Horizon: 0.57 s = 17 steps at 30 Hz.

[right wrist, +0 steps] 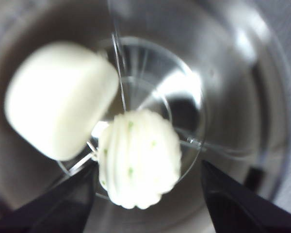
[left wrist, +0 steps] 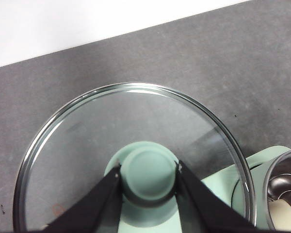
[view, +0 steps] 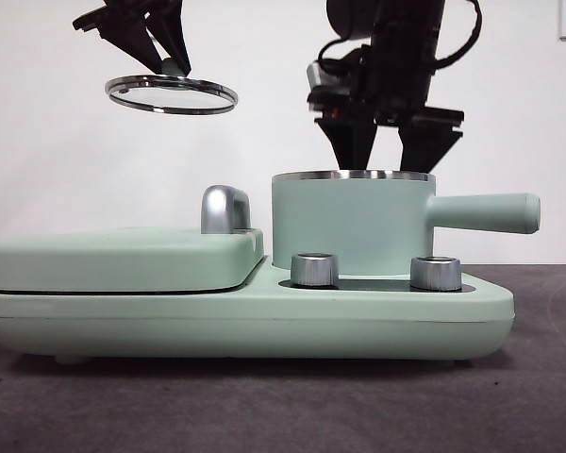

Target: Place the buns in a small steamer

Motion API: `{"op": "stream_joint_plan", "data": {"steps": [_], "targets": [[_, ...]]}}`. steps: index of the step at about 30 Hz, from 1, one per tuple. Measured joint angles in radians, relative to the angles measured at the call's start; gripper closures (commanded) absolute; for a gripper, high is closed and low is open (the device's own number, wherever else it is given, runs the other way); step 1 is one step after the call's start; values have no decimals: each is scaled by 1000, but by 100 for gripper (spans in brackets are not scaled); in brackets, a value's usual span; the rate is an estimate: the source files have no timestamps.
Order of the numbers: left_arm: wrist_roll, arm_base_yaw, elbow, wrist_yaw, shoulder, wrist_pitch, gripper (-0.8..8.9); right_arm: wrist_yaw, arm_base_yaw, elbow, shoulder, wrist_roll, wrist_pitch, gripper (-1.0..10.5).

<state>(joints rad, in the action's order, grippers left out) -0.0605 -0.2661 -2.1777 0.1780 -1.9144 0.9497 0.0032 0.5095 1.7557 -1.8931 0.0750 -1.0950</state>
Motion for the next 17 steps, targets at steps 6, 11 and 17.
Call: {"op": "stream_joint_plan", "data": {"steps": [6, 11, 17], "targets": [[0, 0, 0, 0, 0, 0, 795, 0, 0, 102, 48, 0, -77, 612], [0, 0, 0, 0, 0, 5, 795, 0, 0, 103, 153, 0, -143, 612], [0, -7, 0, 0, 0, 13, 795, 2, 11, 102, 302, 0, -209, 612]]}}
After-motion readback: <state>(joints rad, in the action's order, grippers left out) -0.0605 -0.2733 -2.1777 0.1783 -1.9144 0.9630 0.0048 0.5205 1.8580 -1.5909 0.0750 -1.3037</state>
